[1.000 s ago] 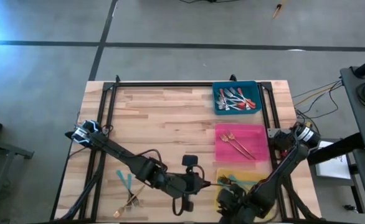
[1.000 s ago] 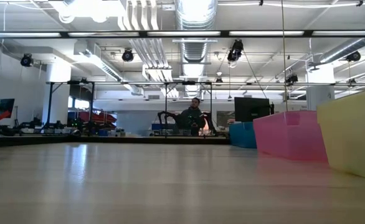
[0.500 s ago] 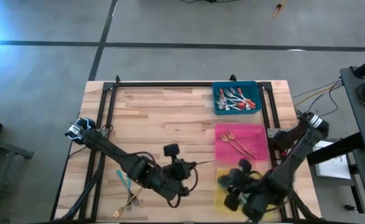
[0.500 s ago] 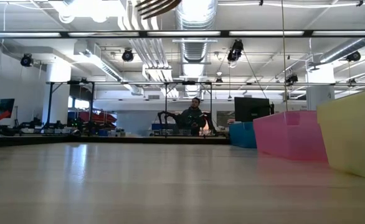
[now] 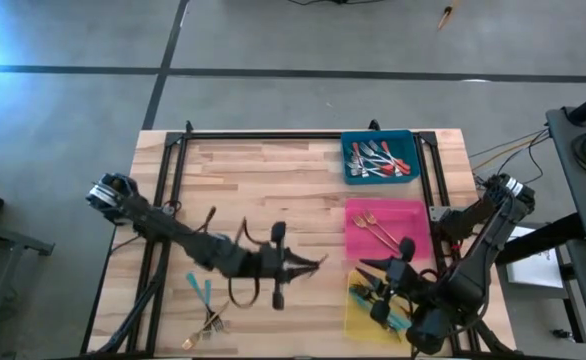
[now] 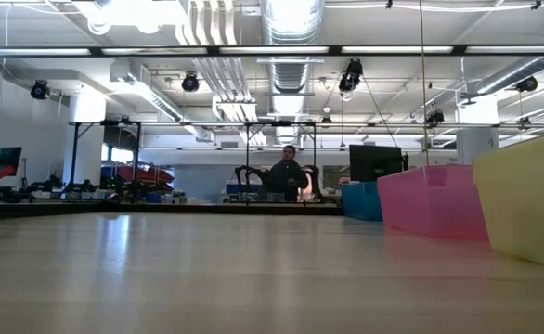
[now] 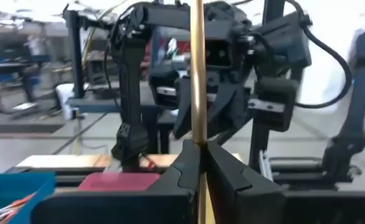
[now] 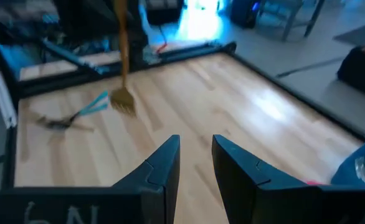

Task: Sort silverware by color (type)
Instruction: Put the gold fork into the pink bin

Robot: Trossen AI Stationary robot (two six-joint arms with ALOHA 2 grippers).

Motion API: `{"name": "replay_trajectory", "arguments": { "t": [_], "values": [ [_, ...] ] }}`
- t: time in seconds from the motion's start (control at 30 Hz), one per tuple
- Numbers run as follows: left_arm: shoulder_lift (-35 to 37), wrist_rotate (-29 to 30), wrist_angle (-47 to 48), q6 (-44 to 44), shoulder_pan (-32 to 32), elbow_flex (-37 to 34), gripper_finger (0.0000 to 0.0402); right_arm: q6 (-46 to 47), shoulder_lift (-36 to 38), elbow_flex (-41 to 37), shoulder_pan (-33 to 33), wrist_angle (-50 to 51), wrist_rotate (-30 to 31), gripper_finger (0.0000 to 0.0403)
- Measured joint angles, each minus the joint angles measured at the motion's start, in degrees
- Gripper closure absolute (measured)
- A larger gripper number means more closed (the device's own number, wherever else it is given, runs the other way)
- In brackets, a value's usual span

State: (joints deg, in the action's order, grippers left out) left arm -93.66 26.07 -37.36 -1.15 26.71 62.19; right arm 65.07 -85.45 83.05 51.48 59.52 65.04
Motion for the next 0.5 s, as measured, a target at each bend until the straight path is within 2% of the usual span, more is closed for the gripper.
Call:
{"name": "replay_trajectory", "arguments": {
  "t": [0.1,0.2,0.3,0.4,0.5],
  "values": [
    [0.12,-6.45,-10.21,1.56,-2.79,-5.64,0.0401,0.09,0.0,0.0,-0.04,-0.47,3.54,0.0316],
    [-0.19,-9.32,-15.3,2.84,-4.41,-8.21,0.0401,0.07,0.05,0.0,-1.29,-0.61,4.89,0.0316],
    [-1.15,-9.43,-15.32,3.22,-5.01,-8.98,0.0401,-2.24,0.21,0.0,-3.64,-1.18,3.64,0.0315],
    [-1.89,-9.31,-15.65,3.19,-5.06,-9.09,0.0401,-5.39,0.22,-0.02,-6.58,-4.22,-0.43,0.0313],
    [-2.0,-6.45,-15.93,3.14,-5.05,-9.14,0.0401,-7.89,0.21,-0.02,-9.77,-6.69,-2.64,0.0315]
  ]
}}
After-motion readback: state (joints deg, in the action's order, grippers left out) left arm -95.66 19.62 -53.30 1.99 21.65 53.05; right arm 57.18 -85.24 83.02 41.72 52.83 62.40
